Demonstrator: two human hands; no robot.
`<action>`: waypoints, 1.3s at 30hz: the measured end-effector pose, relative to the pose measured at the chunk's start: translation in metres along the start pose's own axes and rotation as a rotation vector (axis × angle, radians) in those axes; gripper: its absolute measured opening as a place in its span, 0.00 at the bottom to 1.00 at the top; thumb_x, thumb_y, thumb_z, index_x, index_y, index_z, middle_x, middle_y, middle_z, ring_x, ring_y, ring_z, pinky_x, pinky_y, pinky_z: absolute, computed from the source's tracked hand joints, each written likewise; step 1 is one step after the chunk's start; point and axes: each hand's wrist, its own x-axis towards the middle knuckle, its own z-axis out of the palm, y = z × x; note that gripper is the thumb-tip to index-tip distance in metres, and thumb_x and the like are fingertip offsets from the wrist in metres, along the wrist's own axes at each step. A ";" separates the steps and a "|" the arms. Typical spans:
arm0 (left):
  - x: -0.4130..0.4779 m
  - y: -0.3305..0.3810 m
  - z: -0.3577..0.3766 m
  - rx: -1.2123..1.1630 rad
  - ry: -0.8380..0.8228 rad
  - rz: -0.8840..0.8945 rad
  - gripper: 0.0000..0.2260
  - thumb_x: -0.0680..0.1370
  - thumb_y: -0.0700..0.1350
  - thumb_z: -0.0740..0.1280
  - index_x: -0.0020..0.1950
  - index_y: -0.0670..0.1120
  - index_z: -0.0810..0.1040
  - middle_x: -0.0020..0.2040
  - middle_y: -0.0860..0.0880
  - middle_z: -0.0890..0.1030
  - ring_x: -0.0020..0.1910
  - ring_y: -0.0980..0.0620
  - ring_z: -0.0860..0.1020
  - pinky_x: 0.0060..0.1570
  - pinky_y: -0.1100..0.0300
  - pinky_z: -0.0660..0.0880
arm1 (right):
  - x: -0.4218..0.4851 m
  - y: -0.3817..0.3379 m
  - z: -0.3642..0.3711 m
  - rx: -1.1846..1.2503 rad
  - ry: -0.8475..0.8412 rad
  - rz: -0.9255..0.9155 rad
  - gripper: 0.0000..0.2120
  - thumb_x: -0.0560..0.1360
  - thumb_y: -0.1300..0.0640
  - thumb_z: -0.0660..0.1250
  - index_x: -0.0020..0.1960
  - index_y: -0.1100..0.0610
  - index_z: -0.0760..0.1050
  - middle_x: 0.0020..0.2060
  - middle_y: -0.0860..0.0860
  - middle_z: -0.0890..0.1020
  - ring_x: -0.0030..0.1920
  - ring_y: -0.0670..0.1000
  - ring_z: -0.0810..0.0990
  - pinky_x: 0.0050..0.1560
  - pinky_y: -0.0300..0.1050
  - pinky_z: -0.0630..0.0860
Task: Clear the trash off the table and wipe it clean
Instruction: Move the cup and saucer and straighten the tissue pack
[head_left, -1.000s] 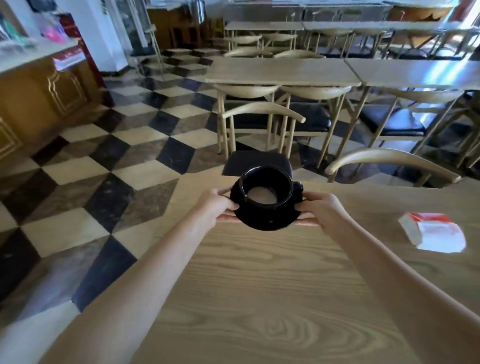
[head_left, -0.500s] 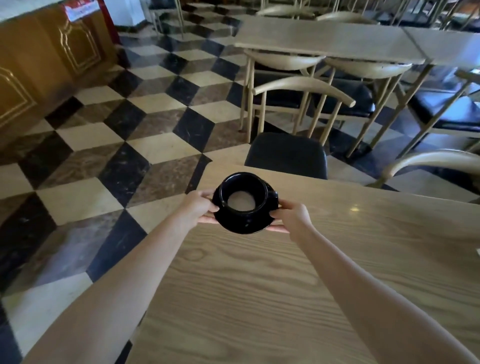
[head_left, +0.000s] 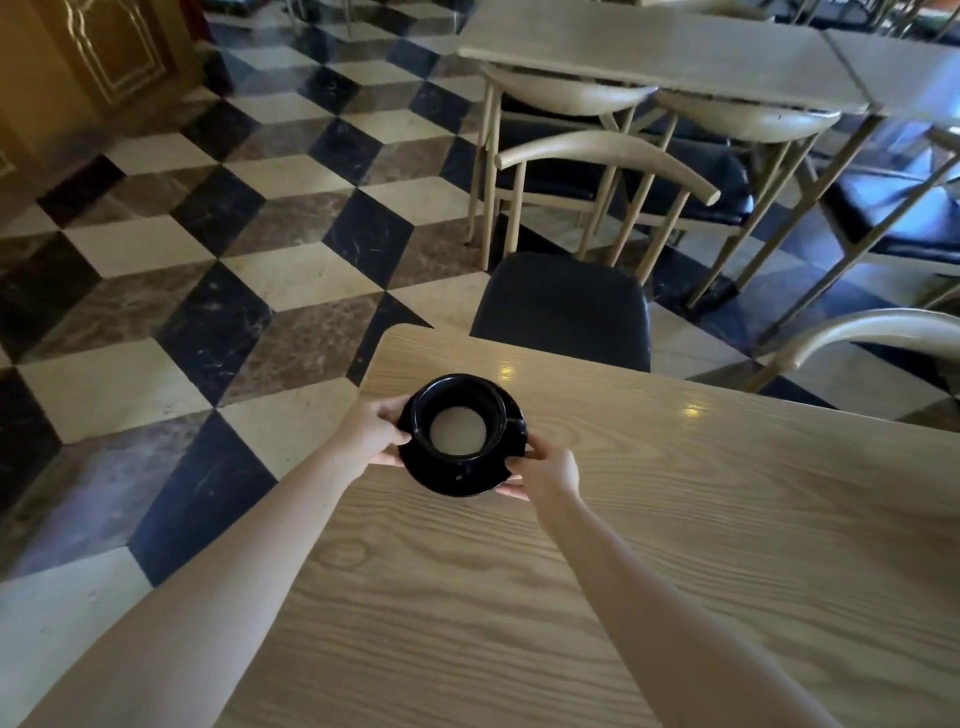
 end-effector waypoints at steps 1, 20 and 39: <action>-0.001 0.000 0.000 0.008 0.006 0.006 0.27 0.73 0.24 0.60 0.67 0.46 0.73 0.64 0.44 0.74 0.57 0.43 0.75 0.38 0.52 0.78 | 0.001 0.002 -0.001 0.013 -0.006 0.010 0.22 0.73 0.73 0.64 0.63 0.56 0.75 0.45 0.55 0.83 0.39 0.53 0.85 0.35 0.42 0.83; -0.101 0.077 0.020 0.970 -0.014 0.357 0.15 0.80 0.41 0.59 0.65 0.43 0.75 0.65 0.45 0.76 0.63 0.46 0.74 0.60 0.57 0.69 | -0.073 -0.064 -0.096 -0.640 -0.355 0.061 0.23 0.79 0.64 0.60 0.73 0.58 0.61 0.68 0.55 0.73 0.66 0.55 0.73 0.64 0.54 0.74; -0.245 0.180 0.274 1.135 -0.388 0.719 0.22 0.79 0.50 0.60 0.73 0.51 0.64 0.72 0.46 0.68 0.68 0.46 0.69 0.64 0.49 0.71 | -0.219 -0.149 -0.361 -0.893 0.117 -0.037 0.25 0.76 0.58 0.65 0.72 0.56 0.64 0.67 0.56 0.73 0.66 0.55 0.73 0.63 0.54 0.74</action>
